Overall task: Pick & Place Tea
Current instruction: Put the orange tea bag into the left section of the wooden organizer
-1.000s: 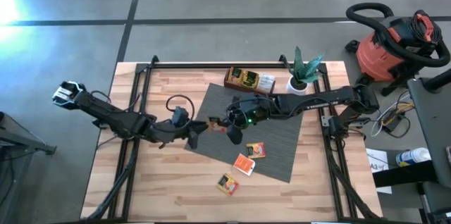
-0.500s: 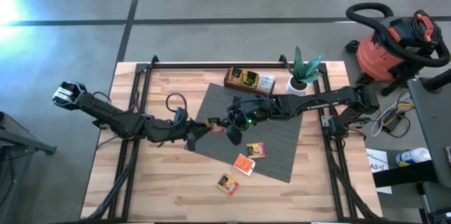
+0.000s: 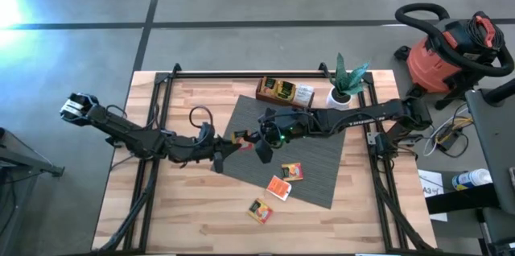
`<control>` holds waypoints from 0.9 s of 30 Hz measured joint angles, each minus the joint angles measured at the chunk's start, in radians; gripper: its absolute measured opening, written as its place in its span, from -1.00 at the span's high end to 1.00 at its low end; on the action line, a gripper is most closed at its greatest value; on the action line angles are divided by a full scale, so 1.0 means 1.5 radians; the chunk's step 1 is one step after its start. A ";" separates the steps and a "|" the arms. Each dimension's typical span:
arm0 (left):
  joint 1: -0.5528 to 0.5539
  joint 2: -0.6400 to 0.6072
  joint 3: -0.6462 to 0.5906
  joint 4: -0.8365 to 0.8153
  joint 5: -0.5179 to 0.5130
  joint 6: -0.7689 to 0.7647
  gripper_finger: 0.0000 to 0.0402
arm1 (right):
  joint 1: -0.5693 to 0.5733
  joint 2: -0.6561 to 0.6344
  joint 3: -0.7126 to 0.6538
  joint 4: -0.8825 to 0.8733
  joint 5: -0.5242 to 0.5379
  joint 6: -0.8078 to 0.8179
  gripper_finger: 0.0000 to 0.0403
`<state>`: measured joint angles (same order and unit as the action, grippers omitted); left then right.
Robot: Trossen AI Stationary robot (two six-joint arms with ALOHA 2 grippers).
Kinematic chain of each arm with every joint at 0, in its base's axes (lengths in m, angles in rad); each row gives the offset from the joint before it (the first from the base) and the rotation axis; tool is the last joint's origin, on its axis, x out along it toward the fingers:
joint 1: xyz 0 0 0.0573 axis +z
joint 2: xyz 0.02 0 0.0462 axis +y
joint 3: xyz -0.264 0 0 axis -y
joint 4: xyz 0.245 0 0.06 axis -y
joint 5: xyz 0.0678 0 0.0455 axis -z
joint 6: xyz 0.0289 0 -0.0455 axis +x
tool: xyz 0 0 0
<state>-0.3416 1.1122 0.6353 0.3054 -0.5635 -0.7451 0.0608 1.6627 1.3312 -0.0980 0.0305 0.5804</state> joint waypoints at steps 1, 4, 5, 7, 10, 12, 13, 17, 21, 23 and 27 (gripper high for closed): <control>0.000 0.000 0.000 0.000 0.000 0.000 0.94 | 0.000 0.000 0.000 -0.002 0.000 0.000 0.96; 0.000 0.000 0.000 0.000 0.000 0.007 0.94 | 0.000 0.000 0.000 -0.007 0.000 -0.001 0.96; 0.000 0.000 0.000 -0.001 0.000 0.007 0.94 | 0.000 0.000 0.000 -0.009 0.000 -0.001 0.96; 0.001 0.001 0.000 -0.002 0.000 0.011 0.94 | 0.000 0.000 0.000 -0.014 0.000 -0.002 0.96; 0.001 0.001 0.000 -0.007 -0.002 0.016 0.94 | 0.000 0.000 0.000 -0.017 -0.002 -0.003 0.95; 0.002 0.001 0.000 -0.014 -0.004 0.018 0.94 | -0.001 0.000 0.000 -0.023 -0.007 -0.005 0.90; 0.003 0.001 0.000 -0.019 -0.005 0.018 0.94 | -0.002 0.000 0.001 -0.029 -0.014 -0.005 0.86; 0.006 0.000 -0.001 -0.040 -0.002 0.017 0.94 | -0.002 0.000 0.009 -0.047 -0.022 -0.024 0.63; 0.007 0.000 -0.001 -0.044 0.018 0.018 0.94 | -0.004 0.000 0.017 -0.058 -0.021 -0.056 0.37; 0.009 0.004 -0.001 -0.046 0.026 0.027 0.94 | -0.009 0.000 0.025 -0.072 -0.023 -0.065 0.27; 0.014 0.024 -0.001 -0.040 0.037 0.046 0.95 | -0.024 0.000 0.057 -0.161 -0.043 -0.118 0.14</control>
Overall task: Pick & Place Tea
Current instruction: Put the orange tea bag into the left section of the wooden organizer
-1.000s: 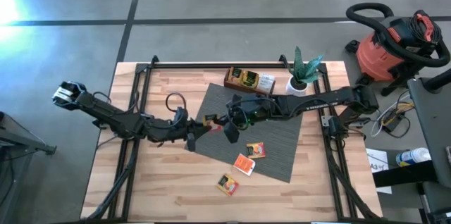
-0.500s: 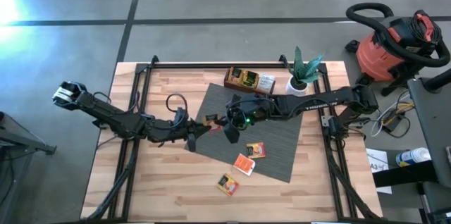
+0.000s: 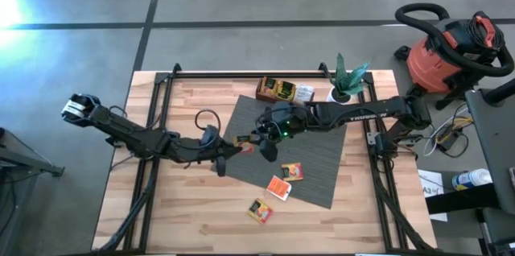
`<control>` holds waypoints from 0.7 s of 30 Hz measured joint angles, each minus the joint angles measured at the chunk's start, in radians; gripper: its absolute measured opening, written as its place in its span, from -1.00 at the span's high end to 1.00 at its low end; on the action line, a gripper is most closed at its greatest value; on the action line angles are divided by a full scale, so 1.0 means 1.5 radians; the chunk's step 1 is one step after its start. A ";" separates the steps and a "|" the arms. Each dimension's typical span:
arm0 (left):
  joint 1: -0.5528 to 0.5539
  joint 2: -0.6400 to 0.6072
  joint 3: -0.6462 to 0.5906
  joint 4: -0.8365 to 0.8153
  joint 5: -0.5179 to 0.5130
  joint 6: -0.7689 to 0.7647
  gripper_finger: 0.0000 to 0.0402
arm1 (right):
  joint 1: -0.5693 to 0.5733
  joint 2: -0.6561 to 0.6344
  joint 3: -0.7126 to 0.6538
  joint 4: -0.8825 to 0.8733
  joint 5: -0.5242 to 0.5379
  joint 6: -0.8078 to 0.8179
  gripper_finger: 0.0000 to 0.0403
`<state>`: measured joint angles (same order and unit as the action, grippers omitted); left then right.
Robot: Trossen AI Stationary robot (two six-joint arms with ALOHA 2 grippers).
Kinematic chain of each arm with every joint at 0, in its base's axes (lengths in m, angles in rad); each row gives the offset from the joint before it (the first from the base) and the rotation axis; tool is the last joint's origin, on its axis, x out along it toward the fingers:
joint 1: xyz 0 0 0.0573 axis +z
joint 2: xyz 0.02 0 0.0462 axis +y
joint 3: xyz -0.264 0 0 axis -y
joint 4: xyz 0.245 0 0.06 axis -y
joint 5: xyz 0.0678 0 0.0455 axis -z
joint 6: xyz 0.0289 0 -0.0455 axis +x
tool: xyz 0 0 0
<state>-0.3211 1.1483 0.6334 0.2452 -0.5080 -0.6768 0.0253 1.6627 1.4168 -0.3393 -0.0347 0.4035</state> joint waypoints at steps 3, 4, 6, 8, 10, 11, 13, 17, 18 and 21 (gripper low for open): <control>0.007 0.027 0.000 0.022 0.014 0.010 0.95 | -0.006 0.000 0.024 -0.075 0.000 -0.060 0.10; 0.010 0.038 0.001 0.030 0.019 0.014 0.95 | -0.007 0.000 0.032 -0.095 -0.001 -0.078 0.09; 0.017 0.062 0.004 0.046 0.035 0.021 0.95 | -0.010 0.000 0.047 -0.122 -0.006 -0.100 0.08; 0.027 0.088 0.014 0.066 0.050 0.031 0.95 | -0.016 0.000 0.056 -0.136 -0.030 -0.112 0.08; 0.035 0.111 0.026 0.068 0.054 0.040 0.94 | -0.025 0.000 0.061 -0.142 -0.066 -0.114 0.08; 0.039 0.121 0.035 0.069 0.054 0.046 0.94 | -0.029 0.000 0.063 -0.144 -0.083 -0.111 0.08; 0.047 0.138 0.048 0.067 0.060 0.060 0.94 | -0.035 0.000 0.065 -0.160 -0.103 -0.109 0.08; 0.066 0.162 0.075 0.069 0.095 0.082 0.93 | -0.038 0.000 0.066 -0.198 -0.104 -0.114 0.08; 0.070 0.168 0.082 0.069 0.104 0.086 0.93 | -0.038 0.000 0.066 -0.205 -0.105 -0.115 0.08; 0.081 0.185 0.096 0.066 0.126 0.096 0.93 | -0.038 0.000 0.066 -0.217 -0.106 -0.117 0.08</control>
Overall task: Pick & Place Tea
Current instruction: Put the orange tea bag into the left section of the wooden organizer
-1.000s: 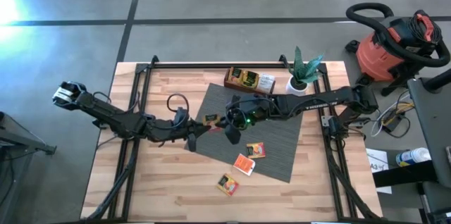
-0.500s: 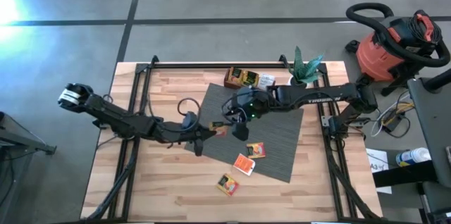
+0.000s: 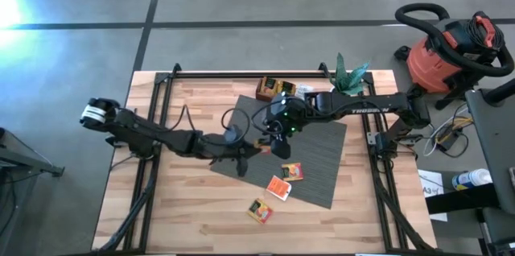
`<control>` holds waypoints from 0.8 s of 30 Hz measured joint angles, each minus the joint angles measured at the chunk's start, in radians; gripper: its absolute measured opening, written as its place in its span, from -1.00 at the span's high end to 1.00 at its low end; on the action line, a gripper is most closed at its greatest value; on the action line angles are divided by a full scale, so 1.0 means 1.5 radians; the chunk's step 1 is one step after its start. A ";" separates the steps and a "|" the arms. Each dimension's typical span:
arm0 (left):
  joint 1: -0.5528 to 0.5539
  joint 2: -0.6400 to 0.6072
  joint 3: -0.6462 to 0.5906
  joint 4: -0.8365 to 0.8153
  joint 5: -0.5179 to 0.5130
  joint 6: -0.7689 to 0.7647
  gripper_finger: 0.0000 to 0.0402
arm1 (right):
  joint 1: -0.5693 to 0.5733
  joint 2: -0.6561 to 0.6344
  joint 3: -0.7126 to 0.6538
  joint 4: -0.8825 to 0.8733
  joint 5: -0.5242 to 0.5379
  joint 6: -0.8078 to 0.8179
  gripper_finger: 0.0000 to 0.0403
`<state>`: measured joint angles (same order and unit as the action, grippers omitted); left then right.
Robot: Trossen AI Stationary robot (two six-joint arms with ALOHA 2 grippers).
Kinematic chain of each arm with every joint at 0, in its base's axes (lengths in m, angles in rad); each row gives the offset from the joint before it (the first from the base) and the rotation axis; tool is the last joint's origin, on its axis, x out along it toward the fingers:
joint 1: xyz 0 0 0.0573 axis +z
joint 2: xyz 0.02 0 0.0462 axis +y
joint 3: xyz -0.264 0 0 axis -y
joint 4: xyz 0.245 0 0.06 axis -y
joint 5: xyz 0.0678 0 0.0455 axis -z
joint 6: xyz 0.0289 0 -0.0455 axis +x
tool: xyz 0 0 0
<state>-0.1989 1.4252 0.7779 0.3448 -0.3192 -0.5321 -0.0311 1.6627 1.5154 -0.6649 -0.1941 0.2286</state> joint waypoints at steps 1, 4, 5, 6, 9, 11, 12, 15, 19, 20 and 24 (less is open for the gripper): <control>0.003 0.005 0.006 0.001 0.007 0.003 0.93 | 0.000 0.000 0.000 -0.004 0.000 0.000 0.08; 0.009 0.014 0.012 0.002 0.011 0.005 0.93 | 0.000 0.000 0.000 -0.009 0.000 -0.001 0.08; 0.010 0.017 0.013 0.002 0.013 0.005 0.92 | 0.000 0.000 0.000 -0.012 0.000 -0.002 0.09; 0.010 0.018 0.014 0.002 0.014 0.005 0.92 | 0.000 0.000 0.000 -0.015 0.000 -0.004 0.10; 0.010 0.019 0.014 0.002 0.016 0.004 0.92 | 0.000 0.000 -0.001 -0.028 0.000 -0.017 0.18; 0.010 0.019 0.014 0.002 0.020 0.002 0.92 | 0.000 0.000 -0.001 -0.031 0.000 -0.021 0.26; 0.010 0.019 0.014 0.002 0.020 0.002 0.92 | 0.000 0.000 -0.001 -0.033 0.000 -0.024 0.31; 0.010 0.019 0.014 0.003 0.020 0.002 0.92 | 0.000 0.000 -0.002 -0.039 0.001 -0.033 0.46; 0.012 0.019 0.014 0.004 0.020 -0.001 0.92 | 0.000 0.000 -0.003 -0.039 0.001 -0.040 0.67; 0.013 0.019 0.014 0.004 0.021 -0.003 0.92 | 0.000 0.000 -0.003 -0.039 0.001 -0.043 0.72; 0.014 0.019 0.014 0.004 0.020 -0.009 0.92 | 0.000 0.000 -0.003 -0.039 0.001 -0.052 0.91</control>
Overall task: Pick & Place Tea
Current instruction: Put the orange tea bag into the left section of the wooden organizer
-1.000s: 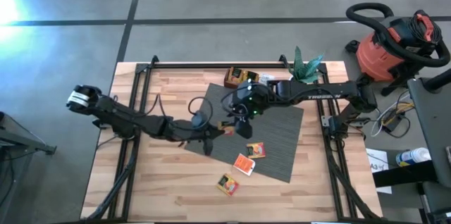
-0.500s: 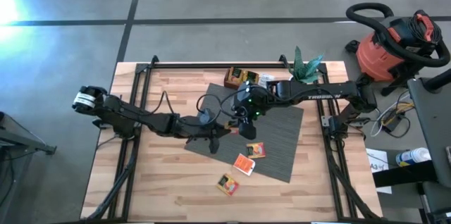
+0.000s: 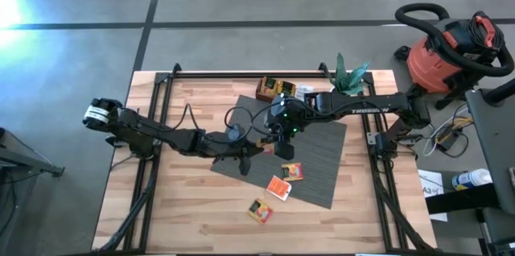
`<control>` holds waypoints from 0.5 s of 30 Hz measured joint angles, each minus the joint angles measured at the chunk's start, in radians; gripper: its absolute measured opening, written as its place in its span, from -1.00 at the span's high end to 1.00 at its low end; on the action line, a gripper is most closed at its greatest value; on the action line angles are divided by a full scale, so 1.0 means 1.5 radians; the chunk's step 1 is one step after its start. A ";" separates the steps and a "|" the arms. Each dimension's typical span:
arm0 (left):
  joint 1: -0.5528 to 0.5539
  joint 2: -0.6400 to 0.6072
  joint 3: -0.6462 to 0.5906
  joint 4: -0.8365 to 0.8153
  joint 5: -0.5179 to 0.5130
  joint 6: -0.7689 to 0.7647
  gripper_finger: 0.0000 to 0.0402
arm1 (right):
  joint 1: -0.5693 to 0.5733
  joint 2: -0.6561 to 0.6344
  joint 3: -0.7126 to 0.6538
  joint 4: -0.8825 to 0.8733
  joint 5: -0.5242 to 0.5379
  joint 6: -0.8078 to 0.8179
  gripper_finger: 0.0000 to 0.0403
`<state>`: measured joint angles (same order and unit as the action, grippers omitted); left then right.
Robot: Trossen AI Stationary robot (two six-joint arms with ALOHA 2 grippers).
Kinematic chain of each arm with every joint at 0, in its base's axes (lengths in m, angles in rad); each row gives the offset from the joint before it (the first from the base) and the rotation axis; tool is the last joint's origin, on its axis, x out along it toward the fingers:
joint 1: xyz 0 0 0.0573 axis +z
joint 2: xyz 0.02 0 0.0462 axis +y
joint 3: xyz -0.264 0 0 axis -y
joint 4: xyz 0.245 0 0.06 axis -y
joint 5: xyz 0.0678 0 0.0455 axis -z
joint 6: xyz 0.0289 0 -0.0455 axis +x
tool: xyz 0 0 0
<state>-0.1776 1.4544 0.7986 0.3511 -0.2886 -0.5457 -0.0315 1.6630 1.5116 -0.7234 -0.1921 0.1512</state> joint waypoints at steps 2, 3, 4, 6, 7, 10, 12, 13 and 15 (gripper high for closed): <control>0.000 0.000 0.000 0.000 0.000 -0.003 0.92 | 0.000 0.000 0.000 0.000 0.000 -0.004 0.94; 0.000 0.000 0.000 0.000 0.000 -0.003 0.92 | 0.000 0.000 0.000 0.000 0.000 -0.004 0.95; 0.000 0.000 0.000 0.000 0.000 -0.004 0.92 | 0.000 0.000 0.000 0.000 0.000 -0.004 0.95; 0.000 0.000 0.000 0.000 0.000 -0.010 0.92 | 0.000 0.000 0.000 0.000 0.000 -0.005 0.96; 0.000 0.000 0.000 0.001 0.000 -0.015 0.91 | 0.000 0.000 0.000 0.000 0.001 -0.005 0.96; 0.000 0.000 0.000 0.000 0.000 -0.025 0.85 | 0.000 0.000 0.000 0.000 0.008 -0.005 0.96; 0.000 0.000 0.000 -0.002 -0.003 -0.033 0.77 | 0.000 0.000 0.000 0.000 0.024 -0.005 0.96; 0.000 0.000 0.000 -0.007 -0.009 -0.043 0.73 | 0.000 0.000 0.000 0.000 0.039 -0.005 0.96; 0.000 0.000 0.000 -0.025 -0.025 -0.065 0.65 | 0.000 0.000 0.000 0.000 0.063 -0.005 0.96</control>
<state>-0.1780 1.4544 0.7986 0.3137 -0.3266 -0.6437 -0.0317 1.6630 1.5112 -0.7229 -0.0974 0.1435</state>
